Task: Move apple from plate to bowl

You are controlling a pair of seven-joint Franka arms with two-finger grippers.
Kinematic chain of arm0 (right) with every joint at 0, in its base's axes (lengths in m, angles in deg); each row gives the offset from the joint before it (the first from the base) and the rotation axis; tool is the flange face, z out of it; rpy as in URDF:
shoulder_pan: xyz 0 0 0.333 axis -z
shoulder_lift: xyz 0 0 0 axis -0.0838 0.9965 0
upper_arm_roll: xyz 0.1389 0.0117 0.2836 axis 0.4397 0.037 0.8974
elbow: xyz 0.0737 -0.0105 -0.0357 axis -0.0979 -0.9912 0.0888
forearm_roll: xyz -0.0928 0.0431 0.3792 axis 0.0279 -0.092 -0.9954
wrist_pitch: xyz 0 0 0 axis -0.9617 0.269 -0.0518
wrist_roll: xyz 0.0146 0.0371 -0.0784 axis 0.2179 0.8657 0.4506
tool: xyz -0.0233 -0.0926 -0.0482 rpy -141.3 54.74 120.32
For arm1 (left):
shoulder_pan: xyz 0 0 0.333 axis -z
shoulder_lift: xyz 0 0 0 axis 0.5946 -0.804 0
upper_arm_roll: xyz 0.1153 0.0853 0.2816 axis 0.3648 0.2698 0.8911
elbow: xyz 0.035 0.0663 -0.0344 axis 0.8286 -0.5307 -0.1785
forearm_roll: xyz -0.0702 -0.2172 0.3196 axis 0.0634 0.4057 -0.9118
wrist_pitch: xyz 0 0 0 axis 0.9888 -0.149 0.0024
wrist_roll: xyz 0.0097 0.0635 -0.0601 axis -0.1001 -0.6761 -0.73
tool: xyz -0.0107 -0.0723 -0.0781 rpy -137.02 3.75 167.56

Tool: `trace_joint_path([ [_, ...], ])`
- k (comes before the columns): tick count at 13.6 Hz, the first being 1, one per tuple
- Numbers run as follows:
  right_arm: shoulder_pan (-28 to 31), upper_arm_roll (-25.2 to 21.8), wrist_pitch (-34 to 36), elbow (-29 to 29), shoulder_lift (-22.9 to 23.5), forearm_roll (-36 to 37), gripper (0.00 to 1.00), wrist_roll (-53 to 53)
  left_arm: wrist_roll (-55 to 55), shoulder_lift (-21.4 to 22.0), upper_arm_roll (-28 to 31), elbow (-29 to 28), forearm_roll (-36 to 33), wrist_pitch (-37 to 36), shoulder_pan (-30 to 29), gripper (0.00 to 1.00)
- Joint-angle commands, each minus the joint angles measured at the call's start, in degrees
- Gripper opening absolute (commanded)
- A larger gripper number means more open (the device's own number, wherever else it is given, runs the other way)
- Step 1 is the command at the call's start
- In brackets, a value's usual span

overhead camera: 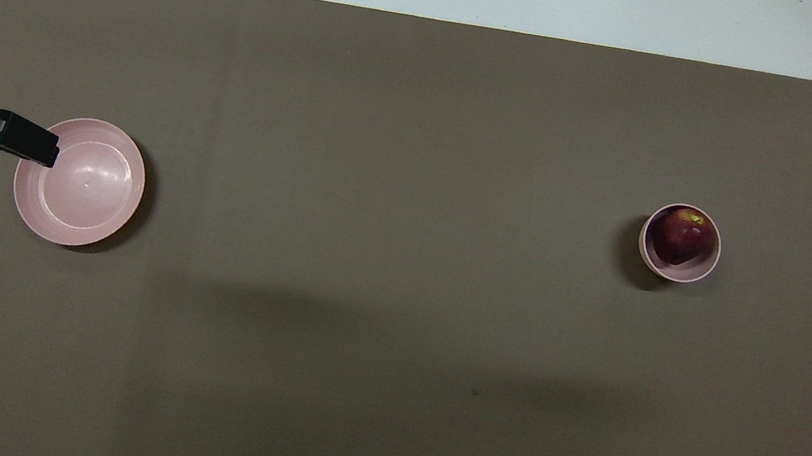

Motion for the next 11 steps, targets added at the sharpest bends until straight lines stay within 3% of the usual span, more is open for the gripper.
trace_joint_path([
  [1,0.1,0.6,1.4,2.8,1.2,0.5,1.0,1.0,0.6,1.0,0.4,-1.3,0.6,0.1,0.4,1.0],
  [3,-0.3,2.1,3.4,3.8,1.2,0.7,1.0,0.6,0.5,1.3,0.4,-1.5,0.6,0.1,0.4,1.0],
  [11,-1.7,3.2,-0.2,1.1,-0.5,1.4,1.0,-3.0,0.4,1.3,0.4,-1.6,0.6,0.2,0.4,1.0],
])
